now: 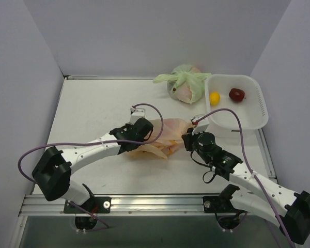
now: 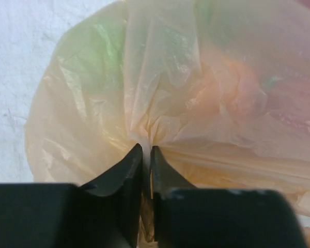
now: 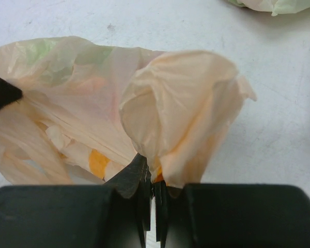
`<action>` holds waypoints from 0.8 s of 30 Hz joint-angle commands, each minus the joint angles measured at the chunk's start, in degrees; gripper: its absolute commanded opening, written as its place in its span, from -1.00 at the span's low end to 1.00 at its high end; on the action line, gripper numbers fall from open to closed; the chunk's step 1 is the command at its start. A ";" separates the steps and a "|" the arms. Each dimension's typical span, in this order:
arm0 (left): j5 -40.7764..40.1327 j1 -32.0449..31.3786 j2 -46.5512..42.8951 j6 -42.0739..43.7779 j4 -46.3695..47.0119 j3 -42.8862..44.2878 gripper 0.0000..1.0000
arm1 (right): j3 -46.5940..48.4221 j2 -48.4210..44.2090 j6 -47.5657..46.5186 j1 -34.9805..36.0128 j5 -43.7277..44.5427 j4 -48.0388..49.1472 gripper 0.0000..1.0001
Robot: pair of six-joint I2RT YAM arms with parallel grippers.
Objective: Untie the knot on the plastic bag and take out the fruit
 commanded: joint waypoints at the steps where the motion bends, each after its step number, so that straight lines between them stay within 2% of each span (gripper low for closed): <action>1: -5.18 5.79 -5.80 3.35 -2.08 0.36 -0.68 | -1.63 -3.29 1.33 -2.51 5.47 -0.42 -1.00; 3: -4.22 10.08 -7.48 7.04 -0.94 1.50 -0.85 | -2.51 -4.44 2.56 -3.30 5.57 -1.13 -1.00; 5: -2.29 14.65 -10.55 10.72 0.73 2.90 -0.94 | -3.21 -4.79 3.70 -4.62 5.13 -2.26 -1.00; 10: 3.51 22.22 -12.41 15.30 3.36 7.13 -0.98 | -3.13 -4.09 4.77 -5.50 1.44 -2.98 -1.00; 14: 12.65 23.82 -13.46 20.14 8.81 9.15 -1.00 | -0.59 -2.34 3.89 -5.24 -6.11 -4.11 -0.99; 17: 23.45 24.09 -15.31 21.37 12.76 8.98 -1.00 | 2.58 -1.72 2.92 -4.71 -9.81 -7.36 -0.84; 18: 28.43 24.09 -16.18 21.38 13.47 8.63 -1.00 | 3.80 -1.63 2.49 -4.54 -10.68 -8.67 -0.72; 19: 30.05 24.09 -16.54 21.38 14.00 8.37 -1.00 | 5.03 -1.72 1.61 -4.45 -10.69 -11.91 -0.35; 21: 31.82 24.17 -17.42 21.29 13.22 8.28 -1.00 | 9.77 -2.07 -0.15 -4.36 -10.96 -16.14 0.07; 22: 32.26 24.18 -17.86 21.46 13.04 8.10 -1.00 | 11.53 -2.16 -1.55 -4.36 -11.13 -20.07 0.34; 24: 32.27 24.18 -19.00 22.34 13.04 6.43 -1.00 | 18.36 -1.72 -6.29 -4.27 -12.88 -24.40 0.53</action>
